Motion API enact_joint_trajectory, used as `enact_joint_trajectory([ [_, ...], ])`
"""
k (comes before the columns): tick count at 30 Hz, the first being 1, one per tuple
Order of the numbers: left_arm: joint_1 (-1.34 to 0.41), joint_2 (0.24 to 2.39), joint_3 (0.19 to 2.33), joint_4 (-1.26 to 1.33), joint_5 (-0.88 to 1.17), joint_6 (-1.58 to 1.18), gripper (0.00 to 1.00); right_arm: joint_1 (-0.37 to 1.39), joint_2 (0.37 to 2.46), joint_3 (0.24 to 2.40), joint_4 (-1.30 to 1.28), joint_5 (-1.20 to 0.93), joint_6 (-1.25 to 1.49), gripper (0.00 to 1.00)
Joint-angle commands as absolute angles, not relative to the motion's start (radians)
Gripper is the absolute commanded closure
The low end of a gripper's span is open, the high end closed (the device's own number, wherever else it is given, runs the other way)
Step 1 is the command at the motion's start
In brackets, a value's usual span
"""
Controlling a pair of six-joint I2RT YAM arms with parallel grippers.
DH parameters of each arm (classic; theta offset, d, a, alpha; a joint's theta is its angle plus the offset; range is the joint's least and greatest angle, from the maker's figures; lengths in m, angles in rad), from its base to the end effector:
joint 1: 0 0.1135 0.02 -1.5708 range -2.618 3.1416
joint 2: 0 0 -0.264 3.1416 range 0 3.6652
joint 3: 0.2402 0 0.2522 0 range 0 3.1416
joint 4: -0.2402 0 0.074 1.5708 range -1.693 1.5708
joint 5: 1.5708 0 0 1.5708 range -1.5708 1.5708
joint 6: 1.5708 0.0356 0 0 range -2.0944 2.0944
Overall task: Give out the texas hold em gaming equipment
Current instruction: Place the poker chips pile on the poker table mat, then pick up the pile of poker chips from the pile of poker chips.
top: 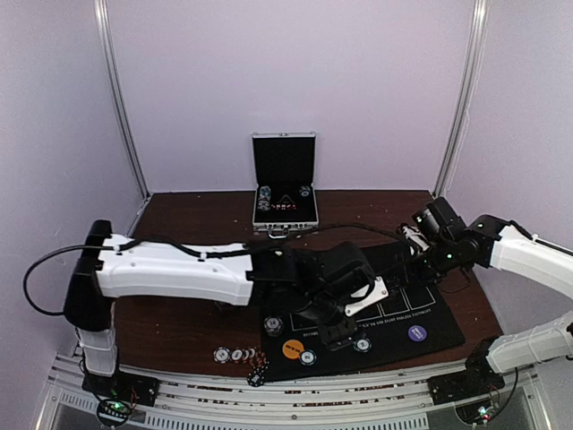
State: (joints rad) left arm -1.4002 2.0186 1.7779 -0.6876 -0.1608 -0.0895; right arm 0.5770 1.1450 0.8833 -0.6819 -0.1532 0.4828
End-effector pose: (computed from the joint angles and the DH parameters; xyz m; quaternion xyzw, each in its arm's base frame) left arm 0.0823 -0.4444 0.2640 0.5563 0.7653 -0.1573 0.2830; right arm 0.1874 0.1285 0.2601 -0.0682 0.9463 0.2183 0.2286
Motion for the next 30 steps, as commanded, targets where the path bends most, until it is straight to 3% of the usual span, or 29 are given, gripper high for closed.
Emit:
enact_joint_trajectory([
  [1, -1.332, 1.816, 1.568, -0.646, -0.116, -0.181, 0.21, 0.745, 1.186, 0.866, -0.727, -0.061, 0.62, 0.42],
  [9, -1.146, 1.522, 1.256, -0.681, -0.169, -0.319, 0.14, 1.0, 1.383, 0.869, -0.736, -0.016, 0.726, 0.25],
  [13, -1.099, 1.451, 1.182, -0.697, -0.201, -0.337, 0.11, 1.041, 1.469, 0.874, -0.681, -0.034, 0.735, 0.24],
  [19, -1.088, 1.428, 1.16, -0.696, -0.192, -0.338, 0.11, 1.075, 1.592, 0.92, -0.681, -0.02, 0.711, 0.28],
  [27, -1.088, 1.421, 1.153, -0.692, -0.198, -0.325, 0.11, 1.079, 1.626, 0.931, -0.713, 0.035, 0.711, 0.47],
  [30, -1.088, 1.418, 1.149, -0.692, -0.203, -0.322, 0.11, 1.079, 1.604, 0.911, -0.74, 0.062, 0.733, 0.49],
])
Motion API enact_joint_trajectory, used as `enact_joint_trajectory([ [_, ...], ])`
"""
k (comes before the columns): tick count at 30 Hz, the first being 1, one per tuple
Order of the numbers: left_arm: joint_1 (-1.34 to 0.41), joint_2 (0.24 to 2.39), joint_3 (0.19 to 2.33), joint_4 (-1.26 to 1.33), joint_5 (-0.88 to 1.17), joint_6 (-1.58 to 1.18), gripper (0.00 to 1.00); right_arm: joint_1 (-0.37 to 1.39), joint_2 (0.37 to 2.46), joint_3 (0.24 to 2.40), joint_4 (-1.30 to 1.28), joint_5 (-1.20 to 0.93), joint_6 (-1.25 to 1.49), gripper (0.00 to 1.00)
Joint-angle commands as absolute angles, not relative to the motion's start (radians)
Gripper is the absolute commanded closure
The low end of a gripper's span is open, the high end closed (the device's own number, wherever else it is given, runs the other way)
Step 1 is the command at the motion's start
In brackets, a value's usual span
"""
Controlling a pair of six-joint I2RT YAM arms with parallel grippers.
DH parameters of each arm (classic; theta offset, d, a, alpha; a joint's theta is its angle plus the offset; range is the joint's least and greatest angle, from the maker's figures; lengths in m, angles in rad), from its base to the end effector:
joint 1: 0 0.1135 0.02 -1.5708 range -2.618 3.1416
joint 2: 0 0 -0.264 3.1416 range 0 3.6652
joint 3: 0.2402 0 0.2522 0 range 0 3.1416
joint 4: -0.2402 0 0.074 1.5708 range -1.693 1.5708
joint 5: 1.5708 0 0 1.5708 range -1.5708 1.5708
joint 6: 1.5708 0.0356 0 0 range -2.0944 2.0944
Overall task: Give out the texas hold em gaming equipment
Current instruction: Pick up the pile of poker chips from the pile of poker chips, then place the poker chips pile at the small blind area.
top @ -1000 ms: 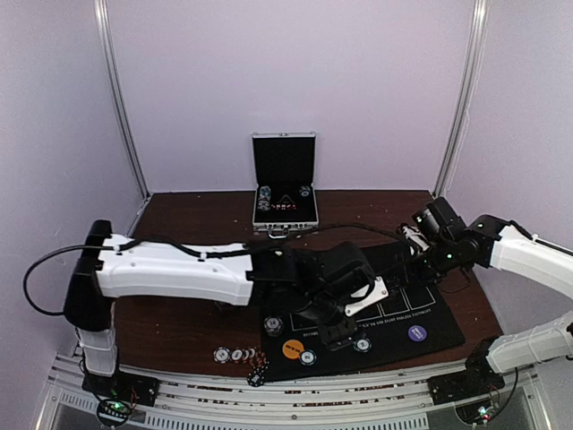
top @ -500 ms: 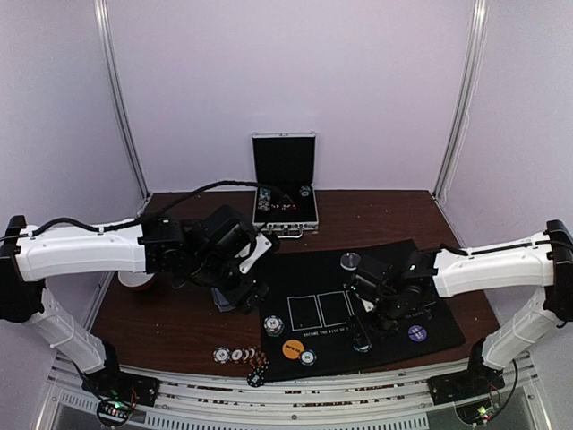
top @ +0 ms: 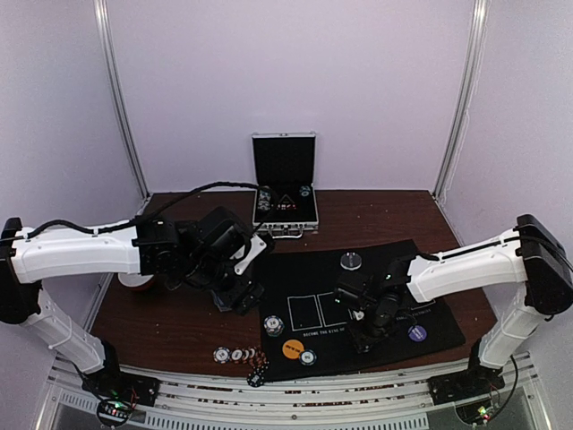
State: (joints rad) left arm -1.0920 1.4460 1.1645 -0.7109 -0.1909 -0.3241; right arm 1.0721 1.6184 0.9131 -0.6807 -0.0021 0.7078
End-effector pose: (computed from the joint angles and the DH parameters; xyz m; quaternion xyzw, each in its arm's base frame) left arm 0.1436 -0.2620 0.2738 0.3322 0.8948 -0.1152 0.2751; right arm 0.1330 0.2443 0.1564 -0.1805 0.9792 0.0724 0.0573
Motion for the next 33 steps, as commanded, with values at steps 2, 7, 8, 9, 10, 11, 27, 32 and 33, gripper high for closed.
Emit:
enact_joint_trajectory([
  [2, -1.088, 1.416, 1.144, -0.69, -0.2, -0.319, 0.11, 1.077, 1.58, 0.89, -0.754, 0.084, 0.754, 0.52],
  [7, -1.088, 1.416, 1.126, -0.685, -0.19, -0.318, 0.11, 1.07, 1.543, 0.851, -0.772, 0.106, 0.785, 0.55],
  [8, -1.088, 1.415, 1.122, -0.686, -0.19, -0.319, 0.11, 1.067, 1.535, 0.849, -0.79, 0.125, 0.795, 0.54],
  [9, -1.088, 1.412, 1.119, -0.685, -0.191, -0.321, 0.11, 1.062, 1.523, 0.841, -0.804, 0.142, 0.806, 0.54],
  [10, -1.088, 1.409, 1.115, -0.686, -0.191, -0.324, 0.11, 1.052, 1.508, 0.827, -0.813, 0.155, 0.819, 0.54],
  [11, -1.088, 1.405, 1.112, -0.688, -0.191, -0.328, 0.11, 1.034, 1.486, 0.807, -0.814, 0.16, 0.833, 0.54],
  [27, -1.08, 1.369, 1.066, -0.715, -0.203, -0.355, 0.11, 0.931, 1.375, 0.685, -0.712, 0.108, 0.82, 0.57],
  [32, -1.08, 1.348, 1.055, -0.715, -0.204, -0.356, 0.11, 0.928, 1.374, 0.716, -0.731, 0.095, 0.8, 0.41],
  [33, -1.08, 1.346, 1.053, -0.715, -0.205, -0.356, 0.11, 0.93, 1.375, 0.743, -0.742, 0.084, 0.784, 0.38],
])
